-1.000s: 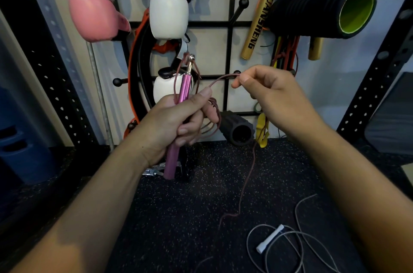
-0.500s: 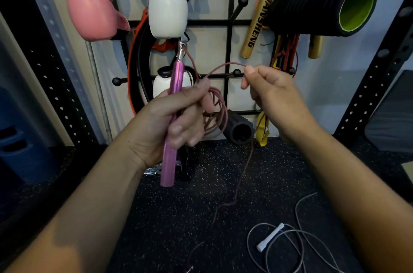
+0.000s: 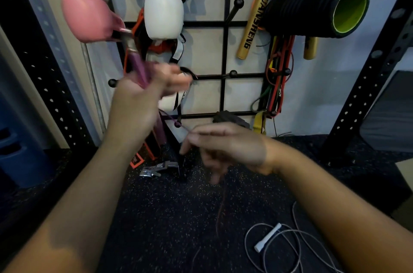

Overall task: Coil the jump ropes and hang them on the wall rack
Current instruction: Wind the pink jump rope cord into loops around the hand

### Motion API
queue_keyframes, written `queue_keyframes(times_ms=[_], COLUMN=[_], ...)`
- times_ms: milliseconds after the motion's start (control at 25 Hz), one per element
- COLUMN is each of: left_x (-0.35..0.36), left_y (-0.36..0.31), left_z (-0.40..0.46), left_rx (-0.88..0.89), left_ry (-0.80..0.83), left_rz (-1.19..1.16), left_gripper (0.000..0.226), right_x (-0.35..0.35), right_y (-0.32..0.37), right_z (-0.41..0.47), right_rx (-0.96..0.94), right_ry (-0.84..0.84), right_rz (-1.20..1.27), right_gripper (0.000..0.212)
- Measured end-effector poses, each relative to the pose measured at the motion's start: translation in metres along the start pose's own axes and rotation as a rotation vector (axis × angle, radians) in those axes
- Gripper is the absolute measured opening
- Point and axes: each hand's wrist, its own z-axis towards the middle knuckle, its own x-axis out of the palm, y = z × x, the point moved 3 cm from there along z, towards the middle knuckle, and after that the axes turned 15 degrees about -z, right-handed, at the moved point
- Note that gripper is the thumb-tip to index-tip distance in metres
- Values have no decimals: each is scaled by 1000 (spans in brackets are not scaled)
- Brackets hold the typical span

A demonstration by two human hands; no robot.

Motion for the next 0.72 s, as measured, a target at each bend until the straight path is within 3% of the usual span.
queue_keyframes(times_ms=[40,120,240,360,440,600,720], left_x=[1,3,10,17,21,22,25], left_y=[3,11,18,16,13,16,14], left_z=[-4,-11,-17,-17,-17,-23,-26], left_rx=[-49,-201,-279,-307,-305,-362,-379], left_ry=[89,311,524,532,509,513,503], left_rz=[250,432,339,111,-9,-179,-291], left_gripper=[27,37,53,45,41,43,38], right_x=[-9,-31,-53,-54,-51,-56,-58], right_y=[7,22,34,28,24,25,26], right_z=[-3,-13,-23,-24,-21,-22,-26], right_rx=[-3,-11,-51,-51,-47,-102,-98], right_ry=[-51,-223,-534,-783,-751,-553,-660], right_rz=[-41,-228,-333,-300,-281,-160,-119], right_gripper=[27,22,14,37,43,21,21])
